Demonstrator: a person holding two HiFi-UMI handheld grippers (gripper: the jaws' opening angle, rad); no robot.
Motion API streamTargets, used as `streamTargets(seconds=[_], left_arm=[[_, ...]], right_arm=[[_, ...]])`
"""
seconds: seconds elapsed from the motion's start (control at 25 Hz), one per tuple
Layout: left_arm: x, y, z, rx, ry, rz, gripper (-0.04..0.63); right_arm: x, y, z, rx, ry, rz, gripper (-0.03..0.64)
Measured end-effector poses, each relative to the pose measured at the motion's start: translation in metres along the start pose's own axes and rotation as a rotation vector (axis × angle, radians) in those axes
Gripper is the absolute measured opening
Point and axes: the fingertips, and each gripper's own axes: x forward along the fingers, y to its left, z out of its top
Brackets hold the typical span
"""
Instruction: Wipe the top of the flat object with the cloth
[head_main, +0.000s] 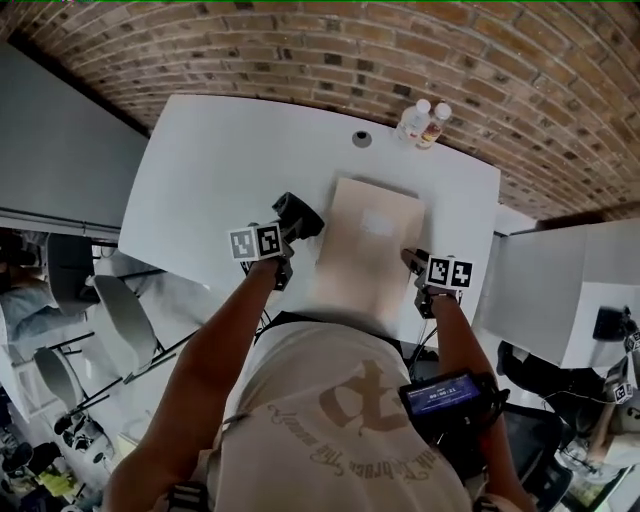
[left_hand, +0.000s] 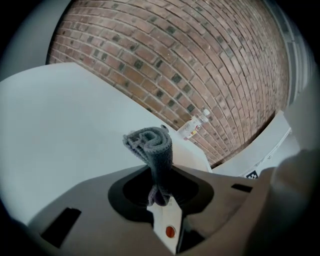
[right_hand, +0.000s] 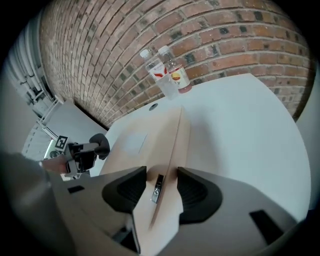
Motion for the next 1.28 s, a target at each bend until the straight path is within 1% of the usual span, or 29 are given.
streamTargets(seconds=[0.24, 0.32, 0.4, 0.52, 0.6, 0.72, 0.8, 0.88, 0.96, 1.12, 1.2, 1.28], left_arm=[[0.037, 0.016, 0.036, 0.185, 0.035, 0.014, 0.098], [0.051, 0.019, 0.050, 0.261, 0.044, 0.027, 0.098], [0.066, 0.016, 0.060, 0.332, 0.057, 0.024, 0.097], [0.087, 0.009, 0.067, 0.419, 0.082, 0.006, 0.098], [0.096, 0.008, 0.072, 0.502, 0.106, 0.013, 0.097], [0.108, 0.002, 0.069, 0.627, 0.151, 0.018, 0.098], [0.115, -0.003, 0.067, 0.680, 0.165, 0.011, 0.098], [0.119, -0.011, 0.066, 0.700, 0.172, -0.028, 0.097], [0.120, -0.020, 0.062, 0.701, 0.183, -0.086, 0.097], [0.113, -0.029, 0.050, 0.674, 0.215, -0.178, 0.095], [0.107, -0.033, 0.045, 0.675, 0.227, -0.207, 0.094], [0.100, -0.036, 0.037, 0.686, 0.242, -0.220, 0.094]], right_arm=[[0.000, 0.005, -0.001, 0.019, -0.006, -0.037, 0.204], [0.002, 0.006, 0.000, 0.036, -0.019, -0.041, 0.204], [0.001, 0.005, -0.001, 0.051, -0.027, -0.052, 0.204], [-0.002, 0.003, -0.002, 0.042, -0.028, -0.073, 0.204], [0.001, 0.006, 0.001, 0.031, -0.030, -0.077, 0.204], [0.000, 0.005, 0.000, 0.045, -0.035, -0.081, 0.204], [0.000, 0.004, 0.001, 0.056, -0.042, -0.080, 0.204], [0.000, 0.003, 0.002, 0.065, -0.052, -0.078, 0.202], [0.000, 0.002, 0.001, 0.076, -0.061, -0.078, 0.202], [-0.001, 0.003, -0.005, 0.085, -0.066, -0.091, 0.199], [-0.001, 0.004, -0.003, 0.079, -0.068, -0.096, 0.198], [-0.001, 0.003, -0.002, 0.079, -0.071, -0.095, 0.198]])
